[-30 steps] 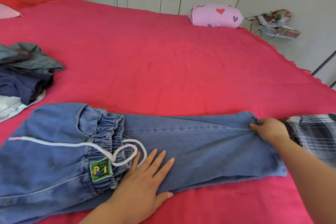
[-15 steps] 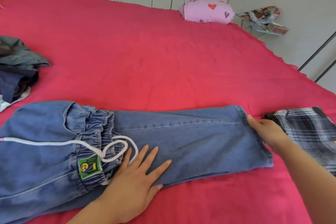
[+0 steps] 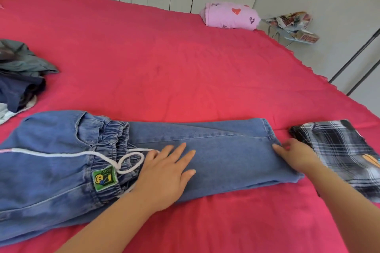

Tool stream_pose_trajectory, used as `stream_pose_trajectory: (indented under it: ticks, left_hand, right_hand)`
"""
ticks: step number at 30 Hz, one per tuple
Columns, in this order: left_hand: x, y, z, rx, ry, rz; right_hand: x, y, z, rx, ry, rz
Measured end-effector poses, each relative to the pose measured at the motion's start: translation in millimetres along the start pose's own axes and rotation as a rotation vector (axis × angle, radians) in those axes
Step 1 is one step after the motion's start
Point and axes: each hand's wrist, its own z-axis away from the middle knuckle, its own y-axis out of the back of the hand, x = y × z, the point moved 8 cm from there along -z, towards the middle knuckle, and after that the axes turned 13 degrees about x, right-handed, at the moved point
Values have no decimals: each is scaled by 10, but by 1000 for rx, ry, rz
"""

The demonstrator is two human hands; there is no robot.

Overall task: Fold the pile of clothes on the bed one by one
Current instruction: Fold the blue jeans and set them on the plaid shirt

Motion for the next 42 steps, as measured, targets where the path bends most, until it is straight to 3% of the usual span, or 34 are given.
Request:
stream_pose_trajectory:
  ticks: [3, 7, 10, 14, 17, 19, 22, 25, 27, 32, 35, 37, 40, 42]
  left_hand:
    - [-61, -207, -161, -9, 24, -74]
    - [-187, -499, -98, -131, 111, -115]
    - [-218, -576, -67, -67, 104, -113]
    - [-218, -579, -76, 0, 78, -115]
    - [-219, -576, -62, 24, 79, -119]
    - [-225, -571, -63, 29, 91, -119]
    - [-217, -565, -55, 15, 98, -113]
    - [-218, -559, -40, 10, 106, -112]
    - [-235, -540, -45, 9, 124, -105]
    - [-274, -589, -50, -12, 128, -105]
    - [-270, -602, -63, -10, 121, -110]
    - [-259, -562, -72, -3, 130, -112]
    - [-223, -538, -63, -22, 114, -136]
    - [-233, -531, -37, -62, 119, -149]
  right_hand:
    - [-147, 78, -212, 92, -77, -184]
    - [-417, 10, -490, 130, -66, -251]
    - [-495, -31, -631, 166, -106, -285]
    - [-199, 85, -809, 416, -288, -344]
    - [-20, 137, -757, 460, -336, -315]
    - [-229, 204, -653, 493, -204, -332]
    - [-1090, 189, -280, 473, 271, -373]
    - [-2052, -253, 408, 172, 782, -250]
    - [-2190, -629, 624, -29, 862, -30]
    - [-1305, -676, -27, -50, 442, 264]
    - [-1269, -444, 58, 67, 518, 292]
    - [-1258, -475, 280, 56, 582, 245]
    - [-966, -622, 367, -74, 442, 236]
    - [-847, -502, 317, -16, 398, 290]
